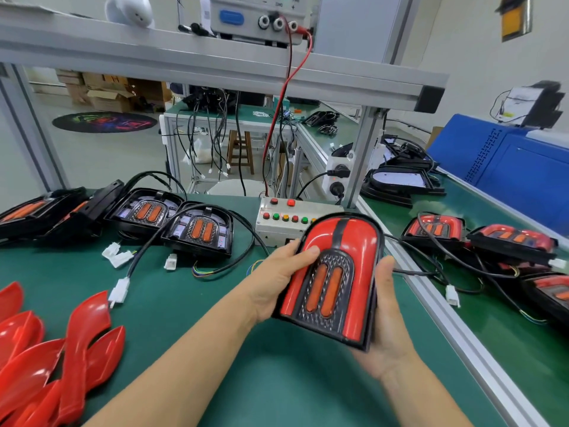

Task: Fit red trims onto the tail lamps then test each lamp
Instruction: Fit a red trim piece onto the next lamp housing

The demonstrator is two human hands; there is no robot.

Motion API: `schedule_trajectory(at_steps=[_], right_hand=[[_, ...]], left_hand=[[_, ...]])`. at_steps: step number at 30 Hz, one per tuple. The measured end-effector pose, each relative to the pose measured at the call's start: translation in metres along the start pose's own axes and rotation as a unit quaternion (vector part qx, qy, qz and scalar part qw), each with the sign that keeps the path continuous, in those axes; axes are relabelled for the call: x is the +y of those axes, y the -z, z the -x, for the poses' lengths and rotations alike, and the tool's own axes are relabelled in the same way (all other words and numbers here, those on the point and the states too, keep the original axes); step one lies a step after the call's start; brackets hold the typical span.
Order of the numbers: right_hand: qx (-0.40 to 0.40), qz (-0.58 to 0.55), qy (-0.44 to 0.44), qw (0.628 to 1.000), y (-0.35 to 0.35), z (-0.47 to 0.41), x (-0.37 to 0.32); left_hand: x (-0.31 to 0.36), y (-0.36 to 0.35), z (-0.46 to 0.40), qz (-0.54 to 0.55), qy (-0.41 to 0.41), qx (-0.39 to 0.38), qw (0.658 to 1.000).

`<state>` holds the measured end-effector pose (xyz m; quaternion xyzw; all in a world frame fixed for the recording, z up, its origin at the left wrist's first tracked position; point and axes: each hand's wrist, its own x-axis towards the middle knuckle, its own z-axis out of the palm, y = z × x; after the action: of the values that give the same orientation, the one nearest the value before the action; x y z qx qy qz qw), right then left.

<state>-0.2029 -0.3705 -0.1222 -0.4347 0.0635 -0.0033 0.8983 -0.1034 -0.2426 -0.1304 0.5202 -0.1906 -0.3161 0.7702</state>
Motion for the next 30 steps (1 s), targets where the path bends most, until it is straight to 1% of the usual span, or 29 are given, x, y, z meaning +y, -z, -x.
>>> schedule_trajectory(at_steps=[3,6,8,9,10,11,12,13,14,15,16,18,19,20,23,25,28,30], right_hand=[[-0.040,-0.037,0.000,0.998,0.000,-0.001,0.005],[-0.053,-0.048,0.009,0.997,-0.001,0.000,0.008],[-0.060,-0.044,0.015,0.997,0.000,0.001,0.009],[-0.061,-0.048,0.018,0.997,0.000,0.001,0.008],[-0.063,-0.055,0.025,0.996,0.002,0.001,0.007],[-0.063,-0.061,0.033,0.996,0.003,0.000,0.005],[-0.062,-0.065,0.043,0.995,0.005,0.000,0.002],[-0.059,-0.069,0.054,0.994,0.007,0.000,-0.001],[-0.054,-0.071,0.067,0.994,0.010,-0.001,-0.004],[-0.049,-0.074,0.079,0.993,0.012,-0.002,-0.008],[-0.043,-0.079,0.090,0.992,0.015,-0.003,-0.011],[-0.031,-0.092,0.108,0.989,0.018,-0.006,-0.015],[-0.027,-0.096,0.117,0.988,0.019,-0.007,-0.017],[-0.024,-0.097,0.126,0.987,0.020,-0.009,-0.018],[-0.009,-0.092,0.157,0.983,0.019,-0.013,-0.026],[0.002,-0.093,0.177,0.980,0.017,-0.014,-0.033],[0.030,-0.111,0.221,0.968,0.013,-0.015,-0.049],[0.064,-0.134,0.255,0.955,0.011,-0.017,-0.061]], left_hand=[[0.005,-0.008,-0.006,-0.079,-0.018,0.008,0.997],[0.006,-0.011,-0.009,-0.181,-0.032,0.031,0.982],[0.005,-0.012,-0.008,-0.244,-0.049,0.085,0.965],[0.006,-0.009,-0.008,-0.290,-0.064,0.132,0.946],[0.009,-0.003,-0.008,-0.345,-0.084,0.197,0.914],[0.015,0.006,-0.008,-0.407,-0.110,0.280,0.862],[0.023,0.019,-0.005,-0.469,-0.135,0.361,0.795],[0.032,0.033,-0.002,-0.520,-0.144,0.425,0.727],[0.040,0.049,0.002,-0.554,-0.129,0.466,0.677],[0.048,0.064,0.008,-0.578,-0.086,0.490,0.647],[0.053,0.078,0.012,-0.593,-0.034,0.498,0.632],[0.056,0.101,0.019,-0.618,0.064,0.482,0.618],[0.055,0.109,0.022,-0.626,0.090,0.474,0.612],[0.055,0.116,0.023,-0.633,0.095,0.476,0.603],[0.056,0.124,0.024,-0.635,0.035,0.514,0.576],[0.056,0.123,0.024,-0.623,-0.008,0.529,0.576],[0.055,0.118,0.025,-0.601,-0.060,0.520,0.604],[0.052,0.111,0.027,-0.572,-0.102,0.507,0.637]])
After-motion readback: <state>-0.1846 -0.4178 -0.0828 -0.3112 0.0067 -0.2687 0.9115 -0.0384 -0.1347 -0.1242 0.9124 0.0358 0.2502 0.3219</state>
